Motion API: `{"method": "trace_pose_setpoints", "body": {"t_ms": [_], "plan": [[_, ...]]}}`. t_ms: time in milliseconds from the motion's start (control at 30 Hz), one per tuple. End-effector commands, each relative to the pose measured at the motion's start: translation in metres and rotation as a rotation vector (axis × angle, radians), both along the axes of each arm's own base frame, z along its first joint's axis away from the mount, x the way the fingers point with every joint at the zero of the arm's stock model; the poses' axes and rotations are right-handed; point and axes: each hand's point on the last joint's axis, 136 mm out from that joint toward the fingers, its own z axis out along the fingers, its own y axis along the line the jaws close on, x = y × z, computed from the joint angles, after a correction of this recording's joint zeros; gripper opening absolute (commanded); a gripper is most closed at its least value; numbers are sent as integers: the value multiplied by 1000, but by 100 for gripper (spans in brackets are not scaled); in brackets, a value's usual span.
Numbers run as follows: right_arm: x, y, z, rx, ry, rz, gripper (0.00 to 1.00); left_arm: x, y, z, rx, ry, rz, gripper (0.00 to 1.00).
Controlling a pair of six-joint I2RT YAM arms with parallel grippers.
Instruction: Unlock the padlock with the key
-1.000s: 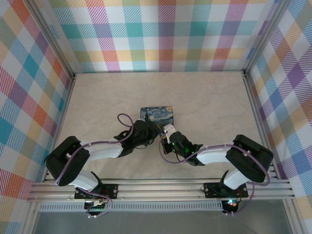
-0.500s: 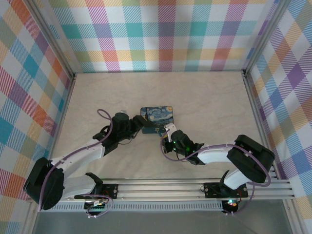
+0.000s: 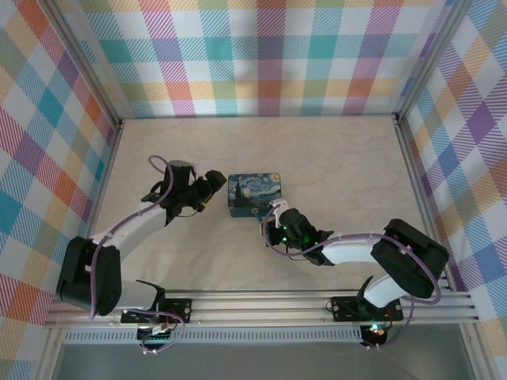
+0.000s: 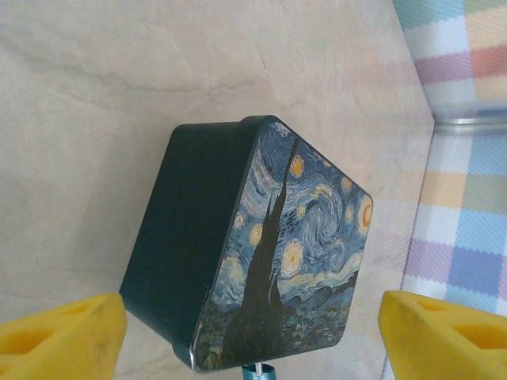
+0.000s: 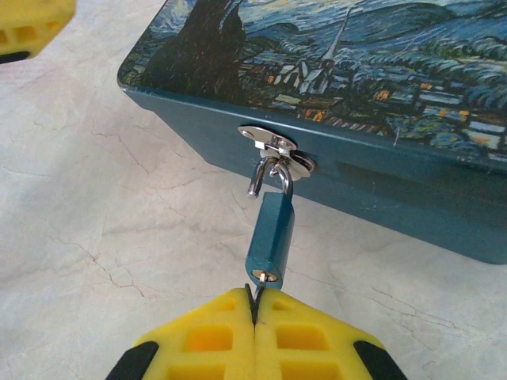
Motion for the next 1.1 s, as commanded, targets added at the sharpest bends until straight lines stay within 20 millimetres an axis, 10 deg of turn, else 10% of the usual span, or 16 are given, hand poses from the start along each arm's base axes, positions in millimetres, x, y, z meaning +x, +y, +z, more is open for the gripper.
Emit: {"method": "trace_pose_setpoints", "body": {"t_ms": [0,1067], "plan": [[2,7,14,55,15,-4,0,8,-14,6,-17,-26,-114,89],[2,7,11,53,35,-7,0,8,-29,-94,29,186,-251,92]]}}
